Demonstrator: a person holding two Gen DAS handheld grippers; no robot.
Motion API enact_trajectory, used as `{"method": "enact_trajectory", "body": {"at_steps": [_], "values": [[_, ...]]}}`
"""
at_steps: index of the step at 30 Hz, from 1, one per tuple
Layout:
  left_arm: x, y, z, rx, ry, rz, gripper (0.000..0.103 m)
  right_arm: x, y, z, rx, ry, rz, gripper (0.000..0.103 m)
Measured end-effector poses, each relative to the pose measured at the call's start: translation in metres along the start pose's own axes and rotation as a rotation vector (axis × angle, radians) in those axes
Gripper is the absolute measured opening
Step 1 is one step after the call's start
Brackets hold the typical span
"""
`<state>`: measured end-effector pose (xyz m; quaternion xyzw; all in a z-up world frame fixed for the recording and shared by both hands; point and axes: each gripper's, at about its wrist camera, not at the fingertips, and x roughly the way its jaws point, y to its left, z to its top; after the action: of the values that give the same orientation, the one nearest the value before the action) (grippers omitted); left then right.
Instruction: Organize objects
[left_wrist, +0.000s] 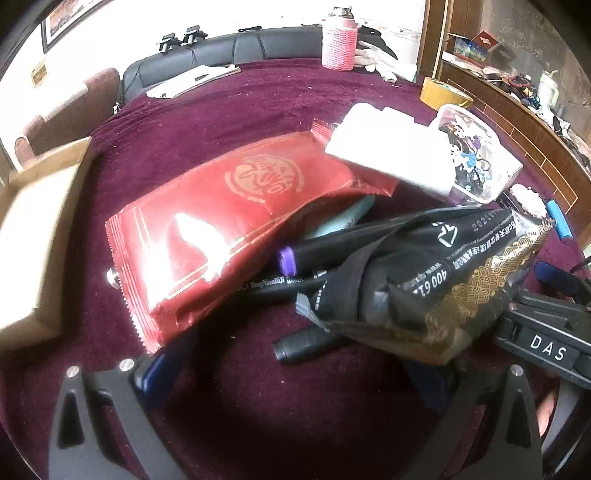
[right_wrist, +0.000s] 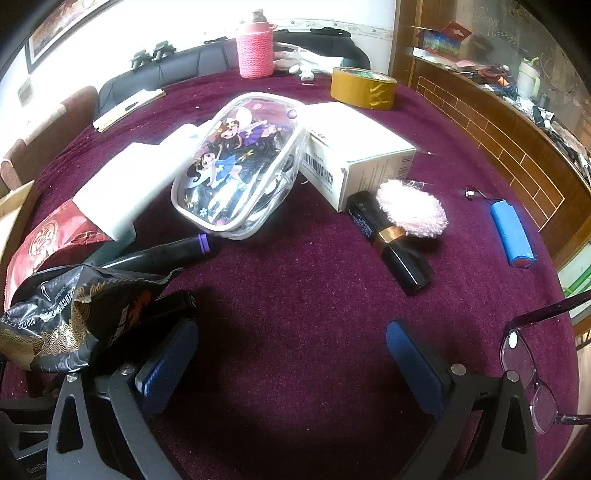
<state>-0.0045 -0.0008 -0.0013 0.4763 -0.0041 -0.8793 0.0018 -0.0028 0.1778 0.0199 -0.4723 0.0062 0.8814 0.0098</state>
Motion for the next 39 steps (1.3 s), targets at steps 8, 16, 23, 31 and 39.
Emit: {"method": "enact_trajectory", "body": {"at_steps": [8, 16, 23, 31, 39], "values": [[0.0013, -0.0008, 0.0, 0.0, 0.0, 0.0, 0.103, 0.0, 0.0, 0.0, 0.0, 0.0, 0.0, 0.103], [0.0018, -0.0007, 0.0004, 0.0, 0.0, 0.0, 0.103, 0.0, 0.0001, 0.0, 0.0, 0.0, 0.0, 0.103], [0.0013, -0.0007, 0.0, 0.0, 0.0, 0.0, 0.103, 0.0, 0.0001, 0.0, 0.0, 0.0, 0.0, 0.103], [0.0017, -0.0004, 0.0003, 0.001, 0.001, 0.0, 0.103, 0.0, 0.0001, 0.0, 0.0, 0.0, -0.001, 0.103], [0.0012, -0.0001, 0.0001, 0.014, 0.001, -0.013, 0.103, 0.0, 0.0001, 0.0, 0.0, 0.0, 0.0, 0.103]]}}
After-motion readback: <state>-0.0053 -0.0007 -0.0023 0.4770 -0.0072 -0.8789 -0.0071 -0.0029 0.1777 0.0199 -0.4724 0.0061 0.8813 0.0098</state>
